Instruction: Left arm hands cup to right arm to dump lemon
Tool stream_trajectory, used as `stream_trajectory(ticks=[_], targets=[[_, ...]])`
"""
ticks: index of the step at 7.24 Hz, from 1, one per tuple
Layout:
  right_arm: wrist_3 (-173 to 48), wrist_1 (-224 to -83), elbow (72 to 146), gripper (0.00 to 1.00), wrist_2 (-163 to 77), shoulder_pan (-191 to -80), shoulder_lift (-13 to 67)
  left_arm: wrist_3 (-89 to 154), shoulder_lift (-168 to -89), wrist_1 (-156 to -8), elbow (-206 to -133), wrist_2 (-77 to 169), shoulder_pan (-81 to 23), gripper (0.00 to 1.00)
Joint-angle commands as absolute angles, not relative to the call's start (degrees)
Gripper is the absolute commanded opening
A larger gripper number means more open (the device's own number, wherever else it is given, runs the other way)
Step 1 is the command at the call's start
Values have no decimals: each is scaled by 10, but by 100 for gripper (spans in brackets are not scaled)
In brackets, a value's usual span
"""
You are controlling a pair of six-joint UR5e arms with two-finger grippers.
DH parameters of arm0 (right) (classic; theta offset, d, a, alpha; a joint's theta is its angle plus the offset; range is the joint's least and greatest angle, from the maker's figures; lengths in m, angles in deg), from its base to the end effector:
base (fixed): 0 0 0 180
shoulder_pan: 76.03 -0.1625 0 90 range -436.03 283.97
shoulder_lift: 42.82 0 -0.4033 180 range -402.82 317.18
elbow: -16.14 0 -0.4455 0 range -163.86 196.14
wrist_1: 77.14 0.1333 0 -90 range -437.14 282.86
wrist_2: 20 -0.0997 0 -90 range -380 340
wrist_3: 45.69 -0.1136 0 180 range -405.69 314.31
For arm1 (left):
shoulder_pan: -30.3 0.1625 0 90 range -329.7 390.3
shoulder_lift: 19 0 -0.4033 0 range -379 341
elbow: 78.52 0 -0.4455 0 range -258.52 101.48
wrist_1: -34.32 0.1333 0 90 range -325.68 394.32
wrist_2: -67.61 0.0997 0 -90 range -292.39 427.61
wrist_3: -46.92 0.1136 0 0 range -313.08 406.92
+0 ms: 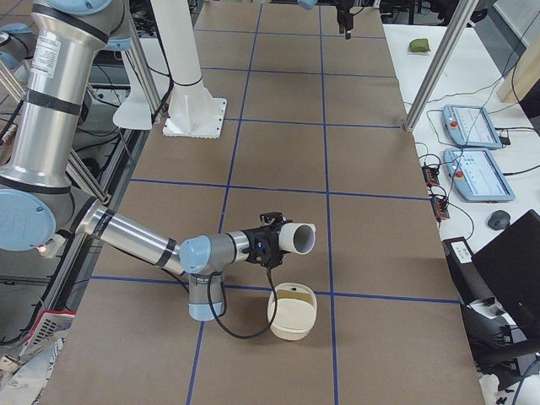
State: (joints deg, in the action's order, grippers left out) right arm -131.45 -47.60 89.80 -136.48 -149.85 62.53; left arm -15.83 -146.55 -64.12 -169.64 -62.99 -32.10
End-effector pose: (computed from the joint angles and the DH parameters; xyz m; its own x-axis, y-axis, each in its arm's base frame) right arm -0.0259 -0.3857 0.6896 0.0648 -0.0141 0.9978 -0.7327 0.6782 0.0572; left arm 0.2831 -0.6697 0.1895 0.4873 -0.1817 -0.8541 0.2574 0.9645 -0.0583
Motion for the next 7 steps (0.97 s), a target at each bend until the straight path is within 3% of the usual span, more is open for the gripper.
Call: stream_trajectory(ticks=[1, 7], targets=[[-1466, -459, 879, 20, -1369, -1523, 613, -158, -1466, -641, -1698, -630, -321, 100], [-1865, -386, 822, 20, -1363, -1579, 581, -158, -1469, -639, -1700, -630, -323, 100]])
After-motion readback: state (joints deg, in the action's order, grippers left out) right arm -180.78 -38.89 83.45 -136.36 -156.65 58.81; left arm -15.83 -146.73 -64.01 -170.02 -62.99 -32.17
